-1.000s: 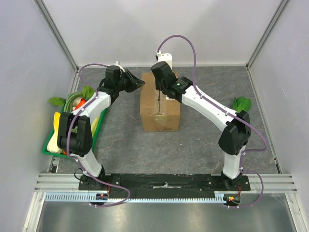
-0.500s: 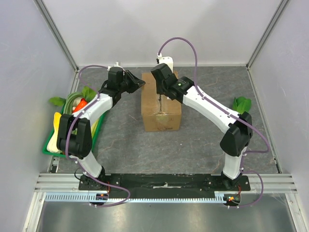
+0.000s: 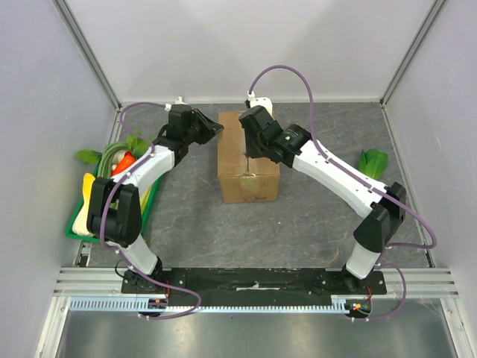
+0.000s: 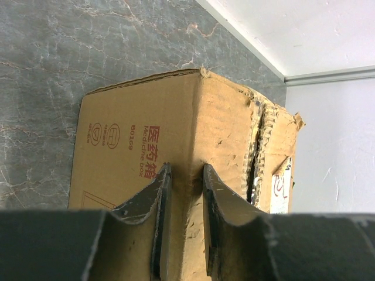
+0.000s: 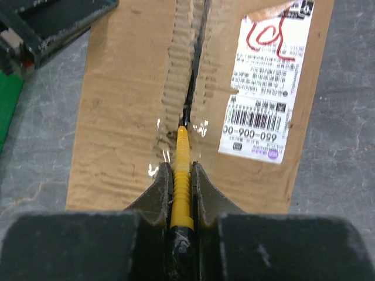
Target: Unpack the express box
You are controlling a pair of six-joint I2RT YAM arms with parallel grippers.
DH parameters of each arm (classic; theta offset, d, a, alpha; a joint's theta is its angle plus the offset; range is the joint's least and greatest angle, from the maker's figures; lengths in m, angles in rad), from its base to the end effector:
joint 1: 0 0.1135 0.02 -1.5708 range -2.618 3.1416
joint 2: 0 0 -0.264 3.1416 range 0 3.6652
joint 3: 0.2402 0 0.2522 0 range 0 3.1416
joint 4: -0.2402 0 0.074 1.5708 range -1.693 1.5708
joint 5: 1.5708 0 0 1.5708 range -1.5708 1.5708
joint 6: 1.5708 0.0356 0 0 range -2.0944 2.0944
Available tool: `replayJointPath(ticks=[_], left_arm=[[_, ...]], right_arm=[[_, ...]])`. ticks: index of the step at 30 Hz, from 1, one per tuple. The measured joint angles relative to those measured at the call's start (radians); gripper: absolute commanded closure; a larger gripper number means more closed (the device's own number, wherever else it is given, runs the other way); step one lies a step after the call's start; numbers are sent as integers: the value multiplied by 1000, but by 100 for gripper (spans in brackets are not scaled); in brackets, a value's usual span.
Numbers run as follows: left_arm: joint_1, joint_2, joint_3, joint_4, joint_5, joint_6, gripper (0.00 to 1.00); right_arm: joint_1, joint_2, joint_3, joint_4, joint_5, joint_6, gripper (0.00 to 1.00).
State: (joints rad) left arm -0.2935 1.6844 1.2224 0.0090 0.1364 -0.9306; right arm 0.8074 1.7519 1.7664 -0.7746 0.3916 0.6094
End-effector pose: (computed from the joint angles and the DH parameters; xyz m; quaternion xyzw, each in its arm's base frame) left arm 0.3759 -0.1187 0.2725 -0.2306 0.8146 -0.3512 0.3998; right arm 0.2788 0.2717 0.3631 -0.0127 0.9046 0.1159 0.4101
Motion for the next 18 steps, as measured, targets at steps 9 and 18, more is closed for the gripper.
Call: replayJointPath(ticks=[9,18], left_arm=[[-15,-7,-3,-3,-40,-8,83],[-34,-22,-18,2,-84,-21,83]], right_arm=[[2,-116,-78,-36,-85,13,100],[0,-184,-152,3,-113,19,100]])
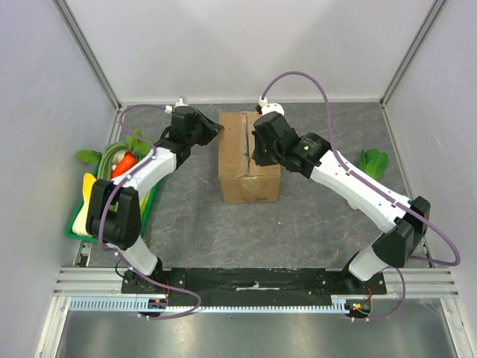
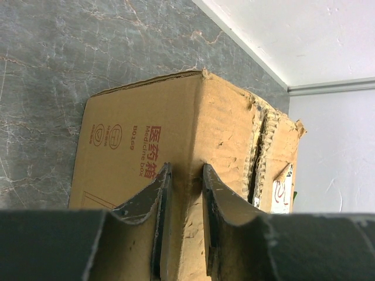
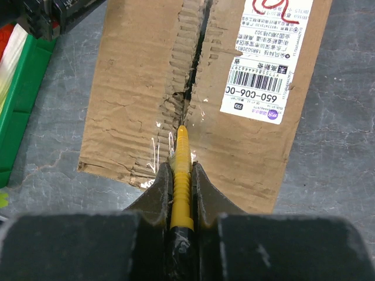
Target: Unpack the express box
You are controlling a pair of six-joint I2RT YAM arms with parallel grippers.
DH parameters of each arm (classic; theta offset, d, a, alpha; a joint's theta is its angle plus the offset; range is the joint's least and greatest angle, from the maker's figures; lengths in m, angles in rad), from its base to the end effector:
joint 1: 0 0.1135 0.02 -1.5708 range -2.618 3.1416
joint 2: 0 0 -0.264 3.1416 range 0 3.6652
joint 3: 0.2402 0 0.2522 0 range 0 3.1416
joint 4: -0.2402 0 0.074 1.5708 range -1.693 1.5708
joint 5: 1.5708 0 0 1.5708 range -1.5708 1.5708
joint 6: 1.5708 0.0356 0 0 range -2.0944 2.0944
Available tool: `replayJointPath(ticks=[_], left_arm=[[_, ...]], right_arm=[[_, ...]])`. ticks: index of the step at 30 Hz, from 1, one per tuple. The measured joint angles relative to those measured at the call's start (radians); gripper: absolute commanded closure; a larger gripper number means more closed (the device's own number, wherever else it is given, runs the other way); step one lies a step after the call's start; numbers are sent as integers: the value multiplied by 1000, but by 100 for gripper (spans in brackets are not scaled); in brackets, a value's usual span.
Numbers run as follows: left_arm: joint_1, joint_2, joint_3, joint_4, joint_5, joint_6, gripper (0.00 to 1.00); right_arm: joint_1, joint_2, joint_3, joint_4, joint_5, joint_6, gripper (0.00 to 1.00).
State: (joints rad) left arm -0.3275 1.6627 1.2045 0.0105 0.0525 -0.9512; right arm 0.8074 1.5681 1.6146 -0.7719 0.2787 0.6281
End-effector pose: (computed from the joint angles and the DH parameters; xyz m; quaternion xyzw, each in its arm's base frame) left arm 0.3679 -0.1270 0.2744 -0.2463 0.8096 -0.3354 0.4139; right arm 0.2436 0.2404 0.3770 -0.0241 0.9046 0.1718 0.3893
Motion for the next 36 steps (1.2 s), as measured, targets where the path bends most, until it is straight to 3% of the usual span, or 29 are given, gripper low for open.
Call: replayJointPath(ticks=[14,17,18,24,31,35,36], left_arm=[[-5,-1,-7,16,-33,-4,83],[-7,-1,-7,16,-33,-5,63],[-8,-1,-7,17,-30,-5,47],[-3,-19,-22,-24,-16,6,27],[23,-231,-126,-149,113,101,17],[26,-359,-236,-158,272,111,21],[26,-370,-255,-161,303,111,26]], right_arm=[[-3,-44,-119,106,-101,14,100],[-5,-72,-152,138,-126,2,100],[-6,-80,-158,142,-127,-2,100],[-8,-99,-165,121,-132,-14,100],[-19,-70,-142,108,-128,-30,100],[-19,-18,-86,101,-126,-54,100],[-20,-5,-71,98,-125,-58,100]])
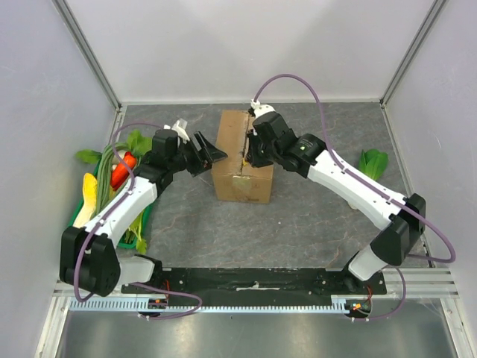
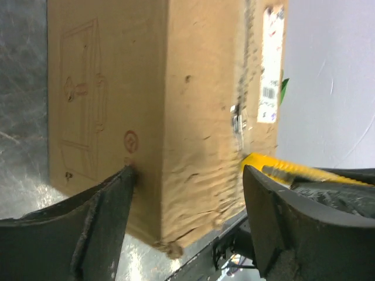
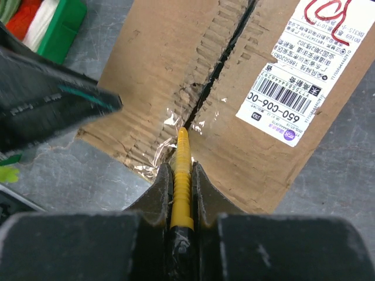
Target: Unpack the express box
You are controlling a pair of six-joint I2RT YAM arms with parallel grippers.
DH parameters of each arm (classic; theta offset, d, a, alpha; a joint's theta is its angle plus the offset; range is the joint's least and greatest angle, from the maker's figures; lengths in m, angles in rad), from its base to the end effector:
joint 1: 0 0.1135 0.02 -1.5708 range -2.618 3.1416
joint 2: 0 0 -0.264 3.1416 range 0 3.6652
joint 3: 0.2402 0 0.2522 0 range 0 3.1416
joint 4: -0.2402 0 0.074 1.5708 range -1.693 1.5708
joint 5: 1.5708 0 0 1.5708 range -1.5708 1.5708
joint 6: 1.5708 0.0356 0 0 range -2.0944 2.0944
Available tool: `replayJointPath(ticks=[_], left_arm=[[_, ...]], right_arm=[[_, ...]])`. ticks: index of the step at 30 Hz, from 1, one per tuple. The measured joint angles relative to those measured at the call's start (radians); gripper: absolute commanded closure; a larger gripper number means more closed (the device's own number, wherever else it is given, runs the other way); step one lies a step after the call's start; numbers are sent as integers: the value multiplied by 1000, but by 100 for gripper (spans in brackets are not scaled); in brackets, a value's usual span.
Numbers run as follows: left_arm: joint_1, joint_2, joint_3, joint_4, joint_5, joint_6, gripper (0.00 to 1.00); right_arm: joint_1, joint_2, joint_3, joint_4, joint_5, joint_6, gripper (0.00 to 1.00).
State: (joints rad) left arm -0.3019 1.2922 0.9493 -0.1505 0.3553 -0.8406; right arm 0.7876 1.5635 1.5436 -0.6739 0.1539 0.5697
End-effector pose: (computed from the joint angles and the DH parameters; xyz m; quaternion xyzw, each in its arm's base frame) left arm 0.2759 -0.0989 0.2906 -0.1374 0.8385 -0.4006 0.3428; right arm 0.2495 0.2428 0.3628 -0.0657 0.9009 0.2116 0.3732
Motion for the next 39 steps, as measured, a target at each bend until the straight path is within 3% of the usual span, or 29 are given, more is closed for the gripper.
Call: replayJointPath(ticks=[5,17,28,39], left_arm=[[-2,19,-58,2,71,1,43],[-53,192,82,16,68,-36,48],[-76,189,86,17,-3,-91,51],[-87,189,91,17,-60,-131,57]], right_arm=[[-5,75,99,-63,24,-42,100],[-22,246,329,-173,200,-126,100],[-2,246,333,-184,264,-117,100],[9,151,232,-176,266,-74,100]])
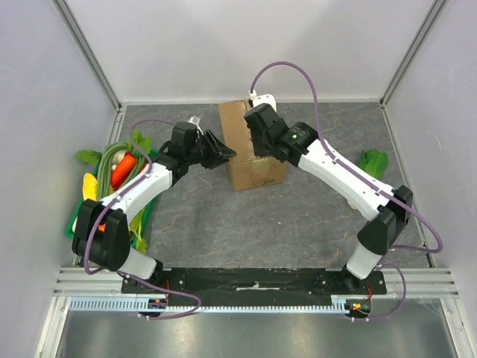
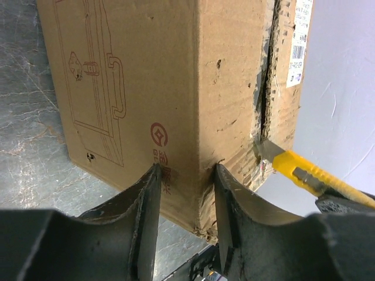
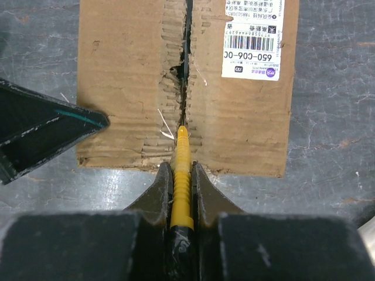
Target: Unpack the express box
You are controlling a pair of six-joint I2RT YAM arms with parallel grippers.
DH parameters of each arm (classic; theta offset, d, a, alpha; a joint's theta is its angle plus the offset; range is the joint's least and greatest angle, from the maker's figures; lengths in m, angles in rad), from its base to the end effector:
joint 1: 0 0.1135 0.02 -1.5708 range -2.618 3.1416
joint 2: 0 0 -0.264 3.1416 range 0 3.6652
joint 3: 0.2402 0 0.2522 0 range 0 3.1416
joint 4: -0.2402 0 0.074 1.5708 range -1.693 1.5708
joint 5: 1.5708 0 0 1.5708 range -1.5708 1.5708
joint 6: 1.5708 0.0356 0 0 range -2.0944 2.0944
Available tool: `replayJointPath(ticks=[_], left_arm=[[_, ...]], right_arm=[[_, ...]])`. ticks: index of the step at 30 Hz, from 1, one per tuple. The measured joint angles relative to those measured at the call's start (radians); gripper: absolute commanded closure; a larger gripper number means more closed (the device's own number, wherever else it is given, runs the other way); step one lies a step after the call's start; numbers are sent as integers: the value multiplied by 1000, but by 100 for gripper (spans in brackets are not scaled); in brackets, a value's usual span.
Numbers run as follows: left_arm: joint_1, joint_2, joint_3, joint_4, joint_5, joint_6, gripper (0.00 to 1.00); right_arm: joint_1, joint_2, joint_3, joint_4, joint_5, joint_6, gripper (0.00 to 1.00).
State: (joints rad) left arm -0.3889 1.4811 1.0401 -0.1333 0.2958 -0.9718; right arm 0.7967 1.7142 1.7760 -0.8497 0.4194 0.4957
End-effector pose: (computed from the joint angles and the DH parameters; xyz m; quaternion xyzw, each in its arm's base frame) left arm 0.3053 -0.1363 0.2674 -0.1822 0.8524 -0.3980 0.2860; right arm 0.2716 0.2570 0.3743 -0.0570 0.9058 0.0711 0.4138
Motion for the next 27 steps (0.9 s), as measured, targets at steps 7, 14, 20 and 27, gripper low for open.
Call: replayJointPath(ticks=[7,14,20,27], left_arm=[[-10,0,5,-1,-29,-11,58],[-13,5,12,1,-42,-12,57],[-16,6,14,4,-44,-12,54],[-10,18,14,27,-16,14,34]], right_arm=[[3,-55,-51,-5,-32,25,100],[3,-114,-123,23,-64,49,100],[5,-195,-158,10,-113,54,100],[6,-332,-166,-4,-58,51,100]])
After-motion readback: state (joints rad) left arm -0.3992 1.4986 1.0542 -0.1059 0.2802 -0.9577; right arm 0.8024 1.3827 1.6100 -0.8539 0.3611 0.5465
